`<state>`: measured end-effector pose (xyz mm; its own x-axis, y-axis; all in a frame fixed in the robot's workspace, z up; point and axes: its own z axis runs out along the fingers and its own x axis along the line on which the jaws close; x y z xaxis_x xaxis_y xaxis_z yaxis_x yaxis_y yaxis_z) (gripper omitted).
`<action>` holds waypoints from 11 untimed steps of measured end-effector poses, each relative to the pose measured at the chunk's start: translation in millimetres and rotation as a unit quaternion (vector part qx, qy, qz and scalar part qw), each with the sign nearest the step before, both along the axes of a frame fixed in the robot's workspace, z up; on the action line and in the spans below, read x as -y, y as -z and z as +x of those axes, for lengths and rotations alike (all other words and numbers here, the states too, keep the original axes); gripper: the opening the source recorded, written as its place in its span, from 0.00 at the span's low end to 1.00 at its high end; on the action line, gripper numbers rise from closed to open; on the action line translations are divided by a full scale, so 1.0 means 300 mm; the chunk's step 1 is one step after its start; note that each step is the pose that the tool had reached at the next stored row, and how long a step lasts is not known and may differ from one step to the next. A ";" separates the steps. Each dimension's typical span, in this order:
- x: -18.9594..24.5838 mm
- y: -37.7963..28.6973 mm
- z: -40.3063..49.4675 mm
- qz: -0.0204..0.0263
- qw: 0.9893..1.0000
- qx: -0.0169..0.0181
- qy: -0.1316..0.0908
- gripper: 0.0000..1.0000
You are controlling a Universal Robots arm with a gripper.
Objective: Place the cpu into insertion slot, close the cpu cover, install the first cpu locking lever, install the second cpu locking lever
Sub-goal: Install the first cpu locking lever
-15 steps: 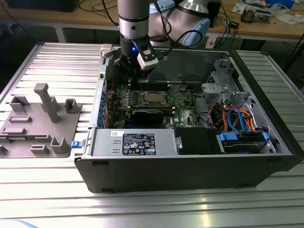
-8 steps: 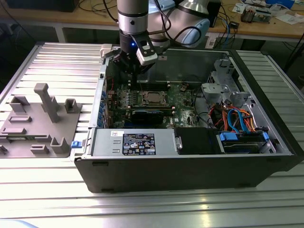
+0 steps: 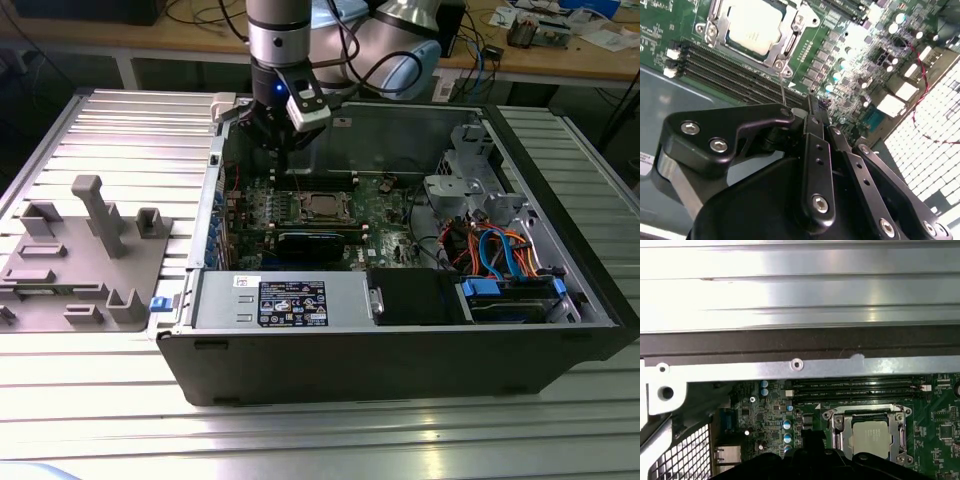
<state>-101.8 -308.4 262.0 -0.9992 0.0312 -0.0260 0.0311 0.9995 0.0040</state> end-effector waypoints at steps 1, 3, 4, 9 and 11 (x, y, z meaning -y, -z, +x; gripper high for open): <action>-0.008 0.000 0.000 0.000 1.000 0.000 -0.002 0.11; -0.015 0.001 0.001 0.000 1.000 0.000 -0.005 0.11; -0.015 0.001 0.002 0.000 1.000 0.000 -0.005 0.11; -0.015 0.001 0.025 0.000 1.000 0.000 -0.005 0.11; -0.015 0.001 0.044 0.000 1.000 0.000 -0.005 0.11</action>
